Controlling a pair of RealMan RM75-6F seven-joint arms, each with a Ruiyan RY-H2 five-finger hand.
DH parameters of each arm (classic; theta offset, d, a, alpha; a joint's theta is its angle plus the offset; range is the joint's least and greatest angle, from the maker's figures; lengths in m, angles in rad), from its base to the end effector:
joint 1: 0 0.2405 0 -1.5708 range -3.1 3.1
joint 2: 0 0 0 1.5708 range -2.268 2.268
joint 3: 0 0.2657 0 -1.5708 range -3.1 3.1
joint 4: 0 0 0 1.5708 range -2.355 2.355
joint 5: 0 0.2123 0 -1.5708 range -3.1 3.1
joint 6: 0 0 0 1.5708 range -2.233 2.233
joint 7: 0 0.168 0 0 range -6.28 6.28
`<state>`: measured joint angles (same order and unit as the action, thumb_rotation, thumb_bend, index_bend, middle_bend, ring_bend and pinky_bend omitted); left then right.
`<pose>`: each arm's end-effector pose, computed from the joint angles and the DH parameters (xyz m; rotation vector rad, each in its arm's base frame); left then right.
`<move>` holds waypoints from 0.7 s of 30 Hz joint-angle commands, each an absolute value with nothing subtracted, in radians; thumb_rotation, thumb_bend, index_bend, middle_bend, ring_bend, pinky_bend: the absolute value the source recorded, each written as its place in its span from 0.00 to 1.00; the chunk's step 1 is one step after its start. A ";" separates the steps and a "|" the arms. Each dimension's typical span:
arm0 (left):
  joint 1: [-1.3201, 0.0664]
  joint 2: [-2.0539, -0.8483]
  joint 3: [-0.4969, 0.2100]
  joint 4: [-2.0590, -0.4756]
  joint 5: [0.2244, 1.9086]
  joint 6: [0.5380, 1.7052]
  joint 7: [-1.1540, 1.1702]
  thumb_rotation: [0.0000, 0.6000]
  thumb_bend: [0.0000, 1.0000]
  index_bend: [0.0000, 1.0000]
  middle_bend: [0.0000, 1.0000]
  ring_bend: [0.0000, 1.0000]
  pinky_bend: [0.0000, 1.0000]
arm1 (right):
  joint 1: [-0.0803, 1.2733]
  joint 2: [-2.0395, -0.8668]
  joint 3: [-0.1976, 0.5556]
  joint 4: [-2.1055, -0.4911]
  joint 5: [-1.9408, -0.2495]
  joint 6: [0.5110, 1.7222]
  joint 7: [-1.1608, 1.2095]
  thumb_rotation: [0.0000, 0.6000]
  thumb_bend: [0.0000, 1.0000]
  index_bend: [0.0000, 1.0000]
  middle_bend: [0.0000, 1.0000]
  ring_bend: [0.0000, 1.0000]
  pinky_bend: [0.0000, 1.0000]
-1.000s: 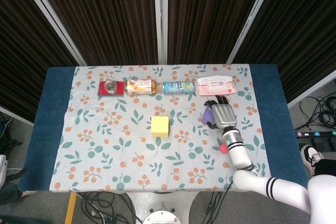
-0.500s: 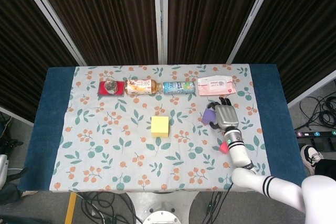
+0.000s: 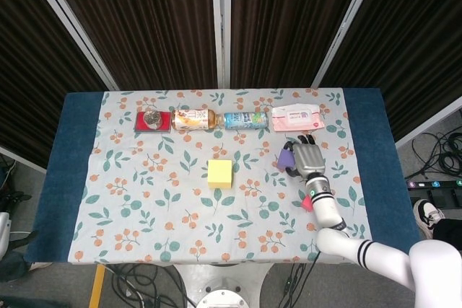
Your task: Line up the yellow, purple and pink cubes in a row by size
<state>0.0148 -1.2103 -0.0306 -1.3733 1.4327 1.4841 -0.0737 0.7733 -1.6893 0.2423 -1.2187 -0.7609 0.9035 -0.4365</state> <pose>-0.3890 0.1666 0.1588 -1.2831 -0.9393 -0.7329 -0.2043 -0.4113 -0.0471 1.6076 -1.1462 0.7154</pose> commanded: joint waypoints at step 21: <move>0.024 -1.203 -0.030 -1.388 1.427 1.494 -0.060 1.00 0.07 0.33 0.33 0.17 0.23 | 0.841 -1.671 0.228 -1.364 -0.924 0.814 -0.340 1.00 0.22 0.40 0.37 0.11 0.05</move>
<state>0.0245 -1.2026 -0.0298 -1.3883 1.4272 1.4939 -0.0604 0.8354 -1.6639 0.2275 -1.3712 -0.9248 0.8183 -0.3425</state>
